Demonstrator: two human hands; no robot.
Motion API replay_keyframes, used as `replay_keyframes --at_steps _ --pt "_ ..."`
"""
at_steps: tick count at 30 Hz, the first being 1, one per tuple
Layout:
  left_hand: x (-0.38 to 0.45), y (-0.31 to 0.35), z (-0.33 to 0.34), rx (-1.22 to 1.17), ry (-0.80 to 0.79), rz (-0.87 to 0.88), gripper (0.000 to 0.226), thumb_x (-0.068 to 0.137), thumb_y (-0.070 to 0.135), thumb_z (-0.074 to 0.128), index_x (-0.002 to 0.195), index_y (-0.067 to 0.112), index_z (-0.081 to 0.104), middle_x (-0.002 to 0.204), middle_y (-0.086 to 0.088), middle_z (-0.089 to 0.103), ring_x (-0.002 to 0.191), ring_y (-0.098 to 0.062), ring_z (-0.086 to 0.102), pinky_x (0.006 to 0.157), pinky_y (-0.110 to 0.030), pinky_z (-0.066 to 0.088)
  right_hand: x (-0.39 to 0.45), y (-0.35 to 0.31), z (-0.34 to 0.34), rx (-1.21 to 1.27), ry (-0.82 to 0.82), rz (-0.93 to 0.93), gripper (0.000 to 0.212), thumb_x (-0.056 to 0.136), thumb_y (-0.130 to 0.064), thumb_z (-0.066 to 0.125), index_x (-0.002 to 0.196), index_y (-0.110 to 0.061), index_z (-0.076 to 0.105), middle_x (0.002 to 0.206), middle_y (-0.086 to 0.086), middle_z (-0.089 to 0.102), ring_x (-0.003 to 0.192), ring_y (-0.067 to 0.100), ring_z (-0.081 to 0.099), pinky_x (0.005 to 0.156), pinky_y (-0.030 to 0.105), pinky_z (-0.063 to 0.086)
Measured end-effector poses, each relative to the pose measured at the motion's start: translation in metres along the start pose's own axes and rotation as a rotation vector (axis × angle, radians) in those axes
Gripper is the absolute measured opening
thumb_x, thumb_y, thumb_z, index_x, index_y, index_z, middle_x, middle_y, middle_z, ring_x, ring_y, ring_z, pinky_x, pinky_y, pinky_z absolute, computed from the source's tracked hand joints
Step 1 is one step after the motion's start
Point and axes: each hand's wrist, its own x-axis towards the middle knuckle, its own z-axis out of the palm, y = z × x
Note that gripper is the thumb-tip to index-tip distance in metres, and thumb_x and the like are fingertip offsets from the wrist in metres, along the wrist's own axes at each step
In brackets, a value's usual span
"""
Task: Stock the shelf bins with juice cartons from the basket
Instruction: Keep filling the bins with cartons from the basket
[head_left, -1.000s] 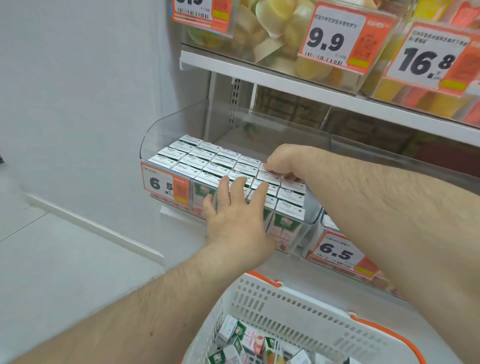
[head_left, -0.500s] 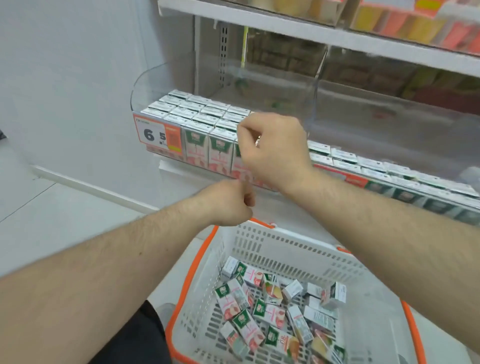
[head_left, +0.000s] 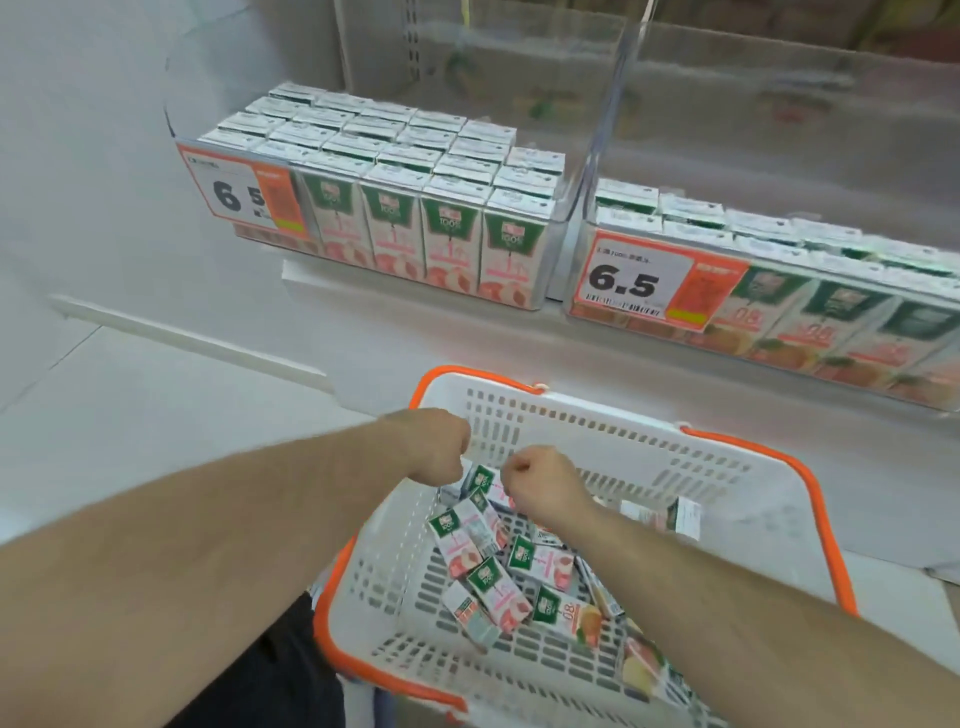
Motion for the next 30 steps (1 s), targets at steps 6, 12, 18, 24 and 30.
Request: replay_keyframes --at_steps 6,12,18,24,30 --pt "0.057 -0.005 0.045 0.142 -0.014 -0.009 0.048 0.088 0.009 0.052 0.135 0.017 0.044 0.129 -0.007 0.048 0.112 -0.028 0.056 0.085 -0.04 0.048 0.033 0.042 0.052 0.053 -0.226 0.277 0.042 0.092 -0.01 0.05 0.133 -0.005 0.05 0.119 0.01 0.06 0.093 0.019 0.061 0.076 0.028 0.054" --pt "0.108 0.003 0.083 0.279 -0.027 -0.013 0.066 0.089 0.005 0.057 0.147 0.016 0.028 0.147 -0.012 0.032 0.128 -0.034 0.042 0.094 -0.046 0.047 0.055 0.057 0.101 0.142 -0.251 0.398 0.052 0.087 -0.007 0.056 0.133 -0.004 0.031 0.097 0.007 0.059 0.085 0.02 0.064 0.06 0.029 0.053" --pt "0.125 0.003 0.095 0.406 -0.035 0.039 0.054 0.086 0.01 0.064 0.136 0.012 0.042 0.13 -0.01 0.052 0.116 -0.028 0.052 0.096 -0.039 0.045 0.05 0.066 0.118 -0.04 -0.133 0.393 0.064 0.083 0.003 0.06 0.136 -0.009 0.027 0.129 0.013 0.046 0.108 0.028 0.058 0.089 0.039 0.054" --pt "0.1 -0.006 0.065 0.127 -0.008 0.013 0.053 0.083 0.005 0.064 0.133 0.015 0.047 0.123 -0.006 0.057 0.111 -0.026 0.055 0.093 -0.04 0.049 0.022 0.071 0.083 0.078 -0.01 0.248 0.039 0.085 -0.009 0.066 0.12 -0.011 0.047 0.118 0.005 0.044 0.088 0.013 0.05 0.074 0.021 0.044" --pt "0.052 -0.005 0.003 -0.096 -0.006 0.083 0.067 0.074 0.02 0.076 0.134 0.024 0.047 0.13 0.001 0.055 0.113 -0.018 0.053 0.086 -0.029 0.048 -0.015 0.054 0.019 0.228 0.173 0.046 0.036 0.08 -0.028 0.072 0.094 -0.039 0.041 0.096 0.0 0.054 0.078 0.017 0.059 0.064 0.039 0.055"
